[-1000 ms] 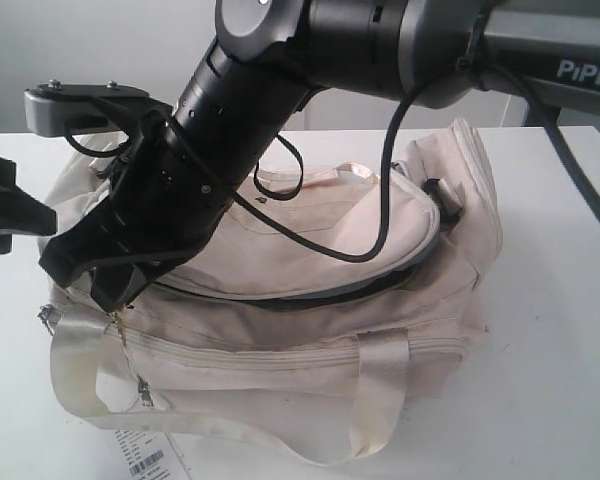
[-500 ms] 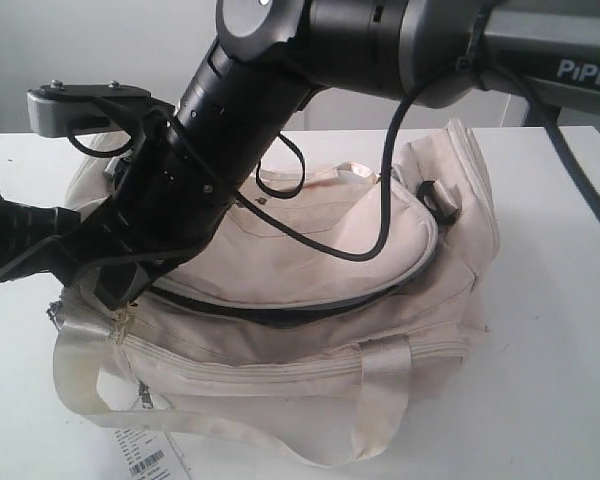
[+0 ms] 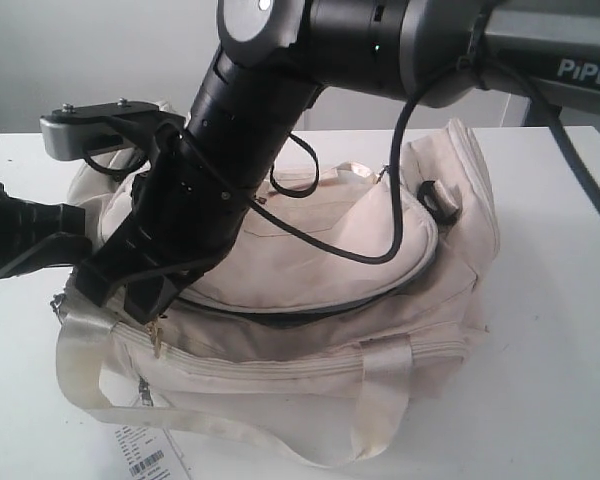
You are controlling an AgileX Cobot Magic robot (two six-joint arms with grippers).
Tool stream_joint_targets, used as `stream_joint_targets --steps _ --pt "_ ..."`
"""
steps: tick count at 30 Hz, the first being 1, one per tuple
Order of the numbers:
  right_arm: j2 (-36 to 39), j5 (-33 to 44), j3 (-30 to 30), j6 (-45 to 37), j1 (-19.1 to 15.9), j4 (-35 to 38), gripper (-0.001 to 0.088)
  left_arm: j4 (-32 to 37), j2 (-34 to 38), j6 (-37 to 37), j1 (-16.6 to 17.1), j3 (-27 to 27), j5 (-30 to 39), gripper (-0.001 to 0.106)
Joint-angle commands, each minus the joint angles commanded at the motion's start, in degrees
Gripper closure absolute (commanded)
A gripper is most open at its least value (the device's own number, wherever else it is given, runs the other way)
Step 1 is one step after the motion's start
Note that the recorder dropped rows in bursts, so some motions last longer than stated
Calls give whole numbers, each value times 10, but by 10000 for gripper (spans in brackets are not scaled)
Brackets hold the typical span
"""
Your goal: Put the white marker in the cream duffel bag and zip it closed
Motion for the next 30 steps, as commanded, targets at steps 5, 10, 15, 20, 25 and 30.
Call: stream_joint_targets --steps 5,10,15,20,25,30 --pt "0 0 0 1 0 -1 868 0 0 0 0 0 -3 1053" --pt "0 0 0 1 0 -8 868 0 0 0 0 0 -7 1053" --pt "0 0 0 1 0 -25 868 0 0 1 0 0 -7 1053" --pt "-8 0 0 1 0 -37 868 0 0 1 0 0 -8 1053" --pt "-25 0 0 3 0 -51 868 0 0 1 0 0 -8 1053" --pt "-41 0 0 3 0 -63 868 0 0 1 0 0 -8 1053"
